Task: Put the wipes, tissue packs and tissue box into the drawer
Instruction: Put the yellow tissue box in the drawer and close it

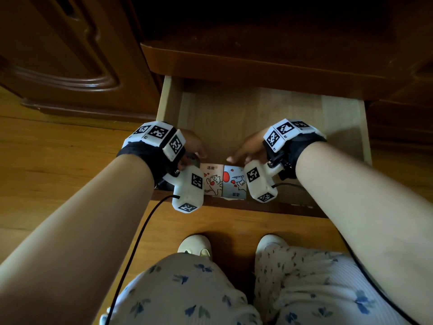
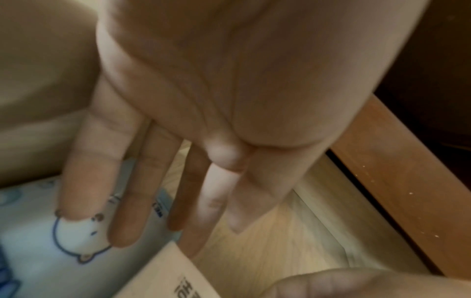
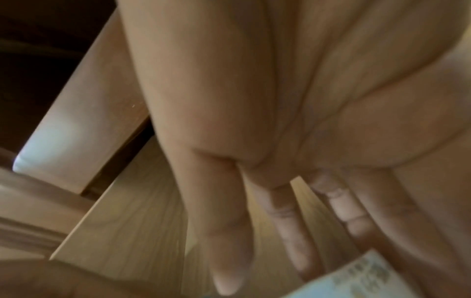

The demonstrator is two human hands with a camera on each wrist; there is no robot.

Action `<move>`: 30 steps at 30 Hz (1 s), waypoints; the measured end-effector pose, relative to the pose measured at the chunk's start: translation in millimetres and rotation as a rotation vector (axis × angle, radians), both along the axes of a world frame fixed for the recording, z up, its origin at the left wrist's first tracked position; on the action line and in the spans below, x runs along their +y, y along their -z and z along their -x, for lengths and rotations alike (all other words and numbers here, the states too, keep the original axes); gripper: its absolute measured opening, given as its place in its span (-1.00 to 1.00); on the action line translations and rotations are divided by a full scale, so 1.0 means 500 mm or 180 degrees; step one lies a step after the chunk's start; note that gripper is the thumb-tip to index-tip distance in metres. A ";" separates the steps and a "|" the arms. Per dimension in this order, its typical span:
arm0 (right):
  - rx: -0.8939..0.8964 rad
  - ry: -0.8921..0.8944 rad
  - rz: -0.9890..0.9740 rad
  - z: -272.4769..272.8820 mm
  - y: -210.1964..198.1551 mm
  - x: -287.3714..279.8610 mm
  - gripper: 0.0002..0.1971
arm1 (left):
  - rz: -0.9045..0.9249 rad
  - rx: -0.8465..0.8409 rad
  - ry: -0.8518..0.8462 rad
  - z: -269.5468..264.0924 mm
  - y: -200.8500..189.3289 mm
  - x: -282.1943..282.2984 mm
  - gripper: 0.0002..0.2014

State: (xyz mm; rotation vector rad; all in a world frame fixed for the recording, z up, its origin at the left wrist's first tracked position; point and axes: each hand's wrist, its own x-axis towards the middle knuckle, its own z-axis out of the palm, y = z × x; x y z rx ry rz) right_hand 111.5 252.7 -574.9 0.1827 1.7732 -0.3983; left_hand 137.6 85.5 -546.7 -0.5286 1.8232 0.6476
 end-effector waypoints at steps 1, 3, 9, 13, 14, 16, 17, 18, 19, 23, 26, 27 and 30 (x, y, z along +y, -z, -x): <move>-0.0011 0.0094 0.0034 -0.004 -0.001 -0.002 -0.64 | 0.0004 0.0004 -0.0031 -0.002 0.001 0.000 -0.83; 0.0029 0.0154 0.0085 -0.015 -0.017 -0.006 -0.75 | -0.0052 0.0031 -0.0035 -0.011 -0.005 0.005 -0.82; 0.0839 0.0685 0.0662 -0.008 -0.145 -0.009 -0.75 | -0.1082 0.1010 -0.0367 -0.004 -0.124 0.005 -0.71; 0.1833 0.1006 0.1494 -0.025 -0.345 0.020 -0.78 | -0.2053 0.2067 -0.0637 0.005 -0.299 0.043 -0.72; 0.2158 0.0916 0.1571 -0.030 -0.402 0.034 -0.76 | -0.2239 0.2354 -0.0543 0.008 -0.347 0.057 -0.71; 0.2722 0.0757 0.1662 -0.048 -0.519 0.068 -0.76 | -0.2614 0.2894 -0.0262 0.008 -0.443 0.084 -0.72; 0.2997 0.0730 0.1733 -0.057 -0.575 0.085 -0.76 | -0.2814 0.3158 -0.0088 0.008 -0.492 0.097 -0.73; 0.3277 0.0724 0.1811 -0.067 -0.630 0.101 -0.76 | -0.3019 0.3392 0.0071 0.007 -0.540 0.113 -0.74; 0.3596 0.0741 0.1897 -0.075 -0.682 0.117 -0.76 | -0.3231 0.3608 0.0206 0.008 -0.589 0.129 -0.75; 0.4938 0.1057 0.2263 -0.079 -0.856 0.168 -0.73 | -0.3838 0.4377 0.0491 0.027 -0.773 0.194 -0.79; 0.5696 0.1388 0.2458 -0.050 -0.945 0.195 -0.71 | -0.3840 0.4958 0.0196 0.053 -0.879 0.240 -0.78; 0.5924 0.1567 0.2495 -0.035 -0.966 0.205 -0.70 | -0.3742 0.5206 -0.0023 0.070 -0.903 0.256 -0.80; 0.6702 0.2418 0.2361 0.015 -1.007 0.246 -0.68 | -0.3202 0.5811 -0.0665 0.122 -0.951 0.298 -0.93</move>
